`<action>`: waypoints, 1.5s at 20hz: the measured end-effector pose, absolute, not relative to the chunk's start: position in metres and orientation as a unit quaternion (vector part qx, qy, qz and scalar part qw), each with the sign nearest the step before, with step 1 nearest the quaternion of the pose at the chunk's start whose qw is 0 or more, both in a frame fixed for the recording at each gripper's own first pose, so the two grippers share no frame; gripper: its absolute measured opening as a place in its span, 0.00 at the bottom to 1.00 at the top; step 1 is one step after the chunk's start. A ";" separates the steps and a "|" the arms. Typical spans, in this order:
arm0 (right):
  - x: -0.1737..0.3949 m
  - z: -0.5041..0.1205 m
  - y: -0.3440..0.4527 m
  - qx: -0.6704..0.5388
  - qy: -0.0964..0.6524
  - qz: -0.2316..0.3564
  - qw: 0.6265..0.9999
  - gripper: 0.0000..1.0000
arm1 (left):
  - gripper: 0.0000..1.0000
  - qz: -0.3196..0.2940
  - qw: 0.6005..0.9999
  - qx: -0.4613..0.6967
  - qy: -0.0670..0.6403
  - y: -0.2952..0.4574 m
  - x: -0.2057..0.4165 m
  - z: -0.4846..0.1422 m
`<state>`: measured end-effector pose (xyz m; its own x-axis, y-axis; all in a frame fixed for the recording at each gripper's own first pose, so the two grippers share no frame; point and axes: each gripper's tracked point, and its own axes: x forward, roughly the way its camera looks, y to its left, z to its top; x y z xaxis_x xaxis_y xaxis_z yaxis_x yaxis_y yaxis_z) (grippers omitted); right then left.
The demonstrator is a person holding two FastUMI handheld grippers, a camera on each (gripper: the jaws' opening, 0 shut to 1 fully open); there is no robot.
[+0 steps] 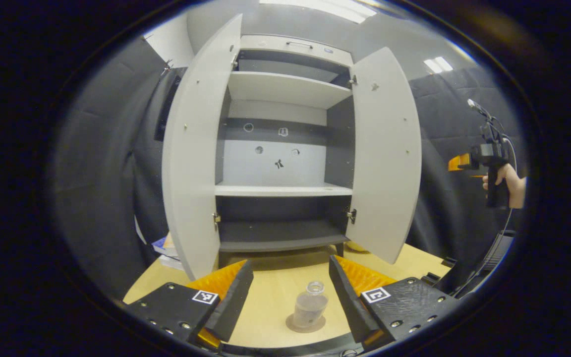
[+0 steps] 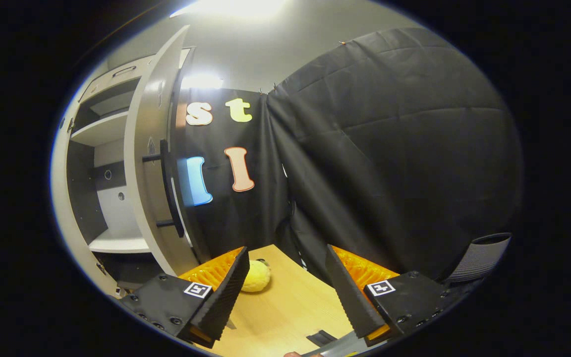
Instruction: Grasp the bottle in the cabinet with the left hand and place it on the coaster, then close the right door with the right hand and the left door with the left hand.
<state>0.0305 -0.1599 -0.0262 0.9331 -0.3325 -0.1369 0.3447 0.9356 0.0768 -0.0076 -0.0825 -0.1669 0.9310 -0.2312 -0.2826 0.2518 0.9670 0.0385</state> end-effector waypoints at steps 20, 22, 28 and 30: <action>0.148 0.048 -0.125 -0.003 0.033 0.045 0.998 0.98 | 0.88 0.052 0.992 -0.021 0.109 -0.085 0.066 -0.008; 0.150 0.047 -0.117 0.008 0.037 0.070 0.997 0.98 | 0.89 0.079 0.991 -0.010 0.106 -0.076 0.064 -0.006; 0.147 0.046 -0.106 0.007 0.051 0.113 0.992 0.98 | 0.89 0.103 0.989 0.023 0.106 -0.070 0.036 -0.011; 0.148 0.046 -0.109 0.001 0.054 0.102 0.993 0.97 | 0.89 0.102 0.989 0.014 0.108 -0.067 0.031 -0.023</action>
<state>0.1478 -0.1094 0.0464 0.9735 0.2024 -0.1062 -0.2022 0.9793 0.0130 0.0306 -0.0667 -0.0231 0.9560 0.2050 -0.2099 -0.1991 0.9787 0.0493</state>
